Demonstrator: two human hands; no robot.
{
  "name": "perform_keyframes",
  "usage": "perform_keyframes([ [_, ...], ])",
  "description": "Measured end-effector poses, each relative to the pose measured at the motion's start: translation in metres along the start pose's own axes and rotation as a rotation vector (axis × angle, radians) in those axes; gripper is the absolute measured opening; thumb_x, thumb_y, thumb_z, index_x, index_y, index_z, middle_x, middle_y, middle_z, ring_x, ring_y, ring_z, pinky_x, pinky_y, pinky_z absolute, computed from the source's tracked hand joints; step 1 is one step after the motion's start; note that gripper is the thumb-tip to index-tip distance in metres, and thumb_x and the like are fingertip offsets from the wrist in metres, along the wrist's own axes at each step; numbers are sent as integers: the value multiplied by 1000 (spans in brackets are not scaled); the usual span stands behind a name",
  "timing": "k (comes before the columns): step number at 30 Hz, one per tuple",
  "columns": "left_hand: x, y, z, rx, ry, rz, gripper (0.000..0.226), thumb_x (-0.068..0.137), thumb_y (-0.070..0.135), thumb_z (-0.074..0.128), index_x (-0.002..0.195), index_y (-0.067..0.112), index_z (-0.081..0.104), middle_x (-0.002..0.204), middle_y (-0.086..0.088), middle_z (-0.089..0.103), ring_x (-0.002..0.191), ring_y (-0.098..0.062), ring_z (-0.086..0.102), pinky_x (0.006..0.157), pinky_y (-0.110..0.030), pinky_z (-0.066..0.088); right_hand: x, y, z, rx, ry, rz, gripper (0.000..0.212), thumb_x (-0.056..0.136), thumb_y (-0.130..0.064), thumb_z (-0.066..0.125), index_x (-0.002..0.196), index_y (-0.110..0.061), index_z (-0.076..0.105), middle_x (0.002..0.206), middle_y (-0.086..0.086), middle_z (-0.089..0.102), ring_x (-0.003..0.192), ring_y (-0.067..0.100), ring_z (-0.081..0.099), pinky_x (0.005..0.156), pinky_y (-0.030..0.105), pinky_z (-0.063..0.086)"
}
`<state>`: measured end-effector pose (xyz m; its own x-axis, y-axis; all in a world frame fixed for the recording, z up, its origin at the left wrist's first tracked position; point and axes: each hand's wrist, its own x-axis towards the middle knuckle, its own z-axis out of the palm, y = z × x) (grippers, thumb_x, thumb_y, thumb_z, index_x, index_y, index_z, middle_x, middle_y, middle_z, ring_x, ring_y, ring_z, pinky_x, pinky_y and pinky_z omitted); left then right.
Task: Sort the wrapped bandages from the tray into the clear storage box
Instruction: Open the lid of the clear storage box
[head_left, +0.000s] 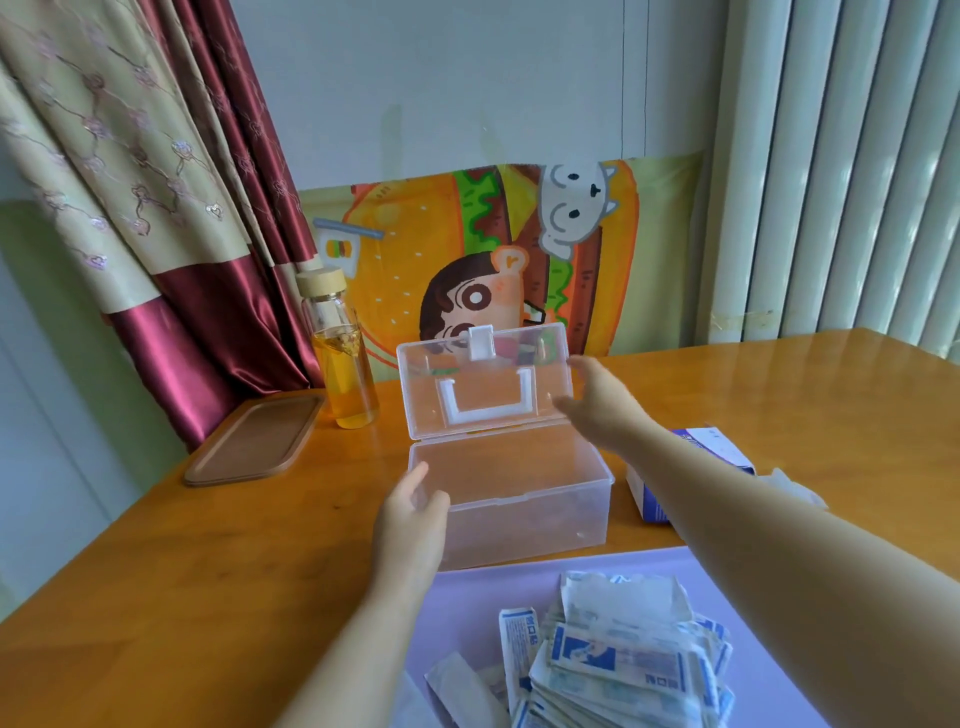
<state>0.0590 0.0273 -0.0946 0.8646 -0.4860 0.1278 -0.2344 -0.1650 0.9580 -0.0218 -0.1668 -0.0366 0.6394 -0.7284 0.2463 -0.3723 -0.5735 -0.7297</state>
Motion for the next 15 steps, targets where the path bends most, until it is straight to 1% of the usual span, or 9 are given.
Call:
perform_keyframes([
  [2,-1,1,0,8,-2,-7,52,94,5,42,145,14,34,151,-1,34,139,-17,31,108,-30,27,-15,9,9,-32,-130,66,69,90,-23,60,147,-18,22,146,10,39,126,26,45,95,33,43],
  [4,-1,2,0,3,-3,-22,52,94,6,42,146,14,33,151,-1,33,139,-17,31,105,-26,27,-29,17,13,-47,-184,89,70,90,-27,60,148,-19,21,149,8,35,131,26,40,97,32,40],
  [7,-1,3,0,2,-6,-34,53,95,6,42,146,13,32,151,-2,33,139,-17,31,104,-25,26,-40,21,7,-21,-194,122,62,92,-30,56,146,-19,28,148,6,36,129,24,41,89,26,39],
  [11,-4,7,0,2,-20,-44,52,94,5,43,145,13,34,149,-3,37,136,-17,35,100,-24,28,-52,20,-7,-109,-234,122,52,93,-33,54,141,-23,38,143,5,43,122,22,47,82,24,40],
  [13,-7,9,-1,23,-40,-46,52,94,4,43,144,13,35,149,-2,37,135,-17,36,99,-23,28,-60,21,-15,-135,-248,115,51,93,-32,54,140,-23,39,141,5,45,120,22,48,81,24,39],
  [15,-9,12,-3,60,-47,-43,53,93,6,45,144,15,35,149,-1,37,136,-17,35,103,-26,28,-67,22,-22,-153,-242,97,52,92,-33,55,141,-23,39,141,6,45,121,23,48,83,26,40],
])
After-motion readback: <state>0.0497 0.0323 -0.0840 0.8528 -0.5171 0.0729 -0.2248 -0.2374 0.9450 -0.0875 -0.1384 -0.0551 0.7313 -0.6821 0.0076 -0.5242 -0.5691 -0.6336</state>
